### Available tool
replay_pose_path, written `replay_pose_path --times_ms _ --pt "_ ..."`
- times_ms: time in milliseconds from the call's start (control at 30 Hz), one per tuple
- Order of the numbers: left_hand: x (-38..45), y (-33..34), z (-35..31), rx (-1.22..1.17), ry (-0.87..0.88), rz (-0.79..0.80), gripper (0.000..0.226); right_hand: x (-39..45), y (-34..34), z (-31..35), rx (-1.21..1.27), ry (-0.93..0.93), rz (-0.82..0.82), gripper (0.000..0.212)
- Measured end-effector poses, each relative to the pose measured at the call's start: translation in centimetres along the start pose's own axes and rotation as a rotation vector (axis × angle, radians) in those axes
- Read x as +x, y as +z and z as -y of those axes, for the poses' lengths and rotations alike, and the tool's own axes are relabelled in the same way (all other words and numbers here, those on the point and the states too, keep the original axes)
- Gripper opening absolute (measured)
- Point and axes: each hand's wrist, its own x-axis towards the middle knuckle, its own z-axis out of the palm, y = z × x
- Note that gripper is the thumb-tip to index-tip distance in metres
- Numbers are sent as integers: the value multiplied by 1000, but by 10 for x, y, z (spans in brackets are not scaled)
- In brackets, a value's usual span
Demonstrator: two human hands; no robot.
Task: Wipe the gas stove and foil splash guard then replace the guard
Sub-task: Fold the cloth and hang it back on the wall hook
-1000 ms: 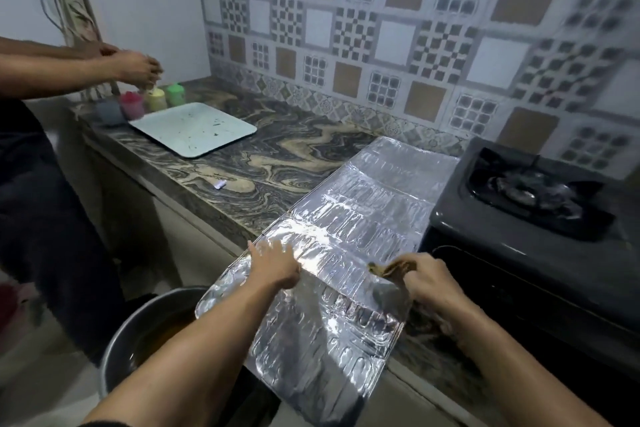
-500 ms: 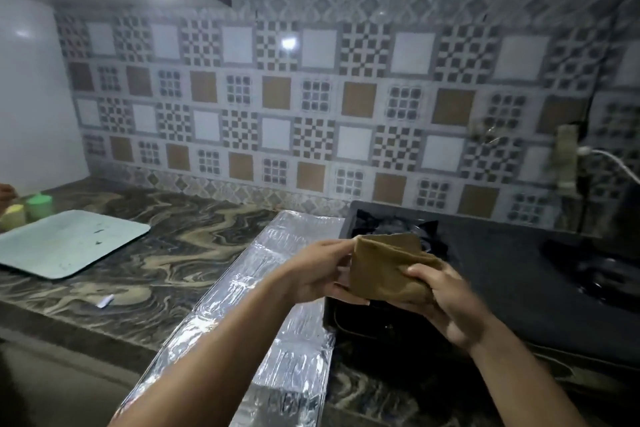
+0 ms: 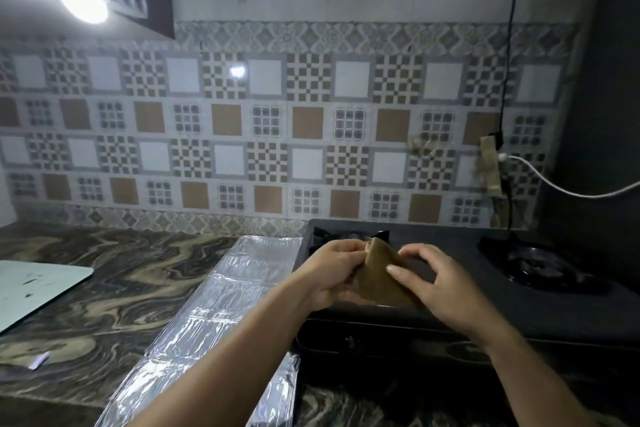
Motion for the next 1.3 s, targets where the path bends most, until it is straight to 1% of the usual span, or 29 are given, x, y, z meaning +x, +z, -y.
replay_pose_path --times_ms 133,267,367,400,433,467,500,533,567,600,633,667,733,800,867,900,1000,1100,1133,1167,1233,1300 --pt "-4 8 -4 -19 -4 -15 17 2 2 6 27 -19 -68 11" --pt "-4 11 -1 -25 -20 -39 19 7 -2 12 91 -19 16 2" --pt "-7 10 -2 -51 -69 -6 19 13 -17 16 160 -14 106 5" --pt "-9 10 -4 0 -90 -3 20 16 -25 18 174 -8 145 6" --pt "-9 7 -6 143 -91 -22 22 20 -33 19 163 -11 186 7" --pt "-7 4 -9 357 -59 -59 25 24 -41 21 140 -18 230 8" --pt "-6 0 -12 585 13 -104 29 29 -49 24 117 -28 279 8" --pt "-3 -3 -15 743 114 -134 34 35 -56 27 92 -38 330 9" --pt "0 -7 -20 791 204 -132 40 41 -60 30 61 -53 382 10" --pt "2 -10 -25 765 260 -102 43 47 -62 32 25 -69 425 11" --pt "0 -12 -31 689 282 -53 43 52 -63 34 -2 -83 459 11" --pt "3 -16 -36 612 276 9 43 58 -62 35 -13 -94 484 12" --pt "12 -21 -40 541 237 148 43 70 -61 33 -6 -120 511 13" --pt "21 -25 -40 477 193 268 37 80 -62 28 -2 -146 516 12" --pt "36 -24 -39 433 178 299 24 93 -64 19 -21 -160 510 11" --pt "46 -23 -40 448 189 280 22 101 -66 13 -33 -167 508 10" --pt "82 -17 -48 571 241 143 17 130 -72 -12 -81 -199 483 9" --pt "132 -10 -60 719 279 104 19 171 -83 -50 -121 -224 361 13" --pt "145 -8 -61 743 289 101 17 181 -87 -61 -122 -234 325 15" --pt "176 -2 -66 747 298 89 15 203 -96 -80 -124 -247 290 16" --pt "205 -1 -70 747 311 24 16 221 -99 -98 -172 -266 251 15" --pt "274 15 -75 753 318 -41 17 267 -113 -141 -231 -281 225 14"
